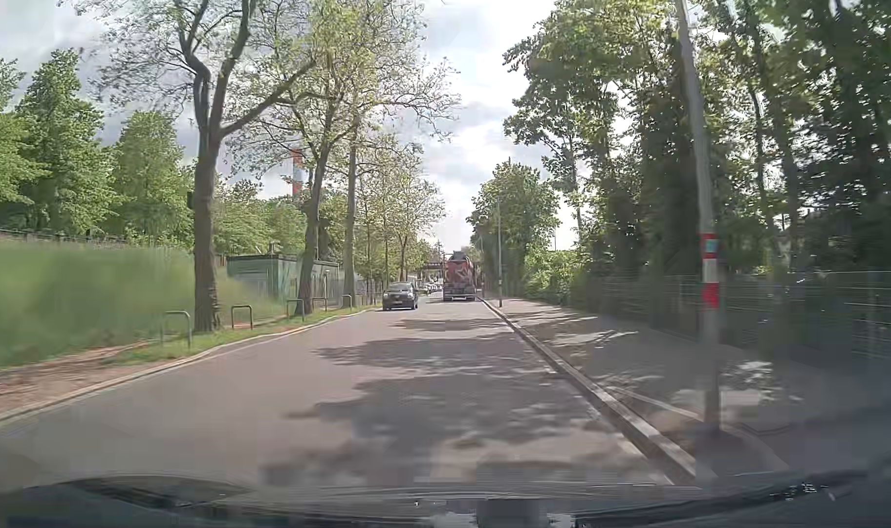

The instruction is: Follow the waypoints while adhering to traffic rules and regulations

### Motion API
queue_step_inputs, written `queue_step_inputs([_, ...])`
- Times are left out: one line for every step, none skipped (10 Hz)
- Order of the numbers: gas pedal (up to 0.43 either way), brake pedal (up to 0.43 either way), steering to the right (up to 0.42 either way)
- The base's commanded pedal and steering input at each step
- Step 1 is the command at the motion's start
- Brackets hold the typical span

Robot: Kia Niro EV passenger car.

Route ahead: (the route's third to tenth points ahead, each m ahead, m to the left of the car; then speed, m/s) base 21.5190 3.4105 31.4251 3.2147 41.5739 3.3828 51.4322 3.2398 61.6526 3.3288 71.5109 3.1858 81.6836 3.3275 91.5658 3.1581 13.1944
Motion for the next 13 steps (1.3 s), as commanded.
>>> queue_step_inputs([0.067, 0.000, 0.000])
queue_step_inputs([0.067, 0.000, 0.000])
queue_step_inputs([0.067, 0.000, 0.000])
queue_step_inputs([0.067, 0.000, 0.000])
queue_step_inputs([0.067, 0.000, -0.001])
queue_step_inputs([0.067, 0.000, -0.001])
queue_step_inputs([0.067, 0.000, -0.002])
queue_step_inputs([0.067, 0.000, -0.002])
queue_step_inputs([0.067, 0.000, -0.002])
queue_step_inputs([0.067, 0.000, -0.002])
queue_step_inputs([0.067, 0.000, -0.002])
queue_step_inputs([0.067, 0.000, -0.001])
queue_step_inputs([0.067, 0.000, -0.002])
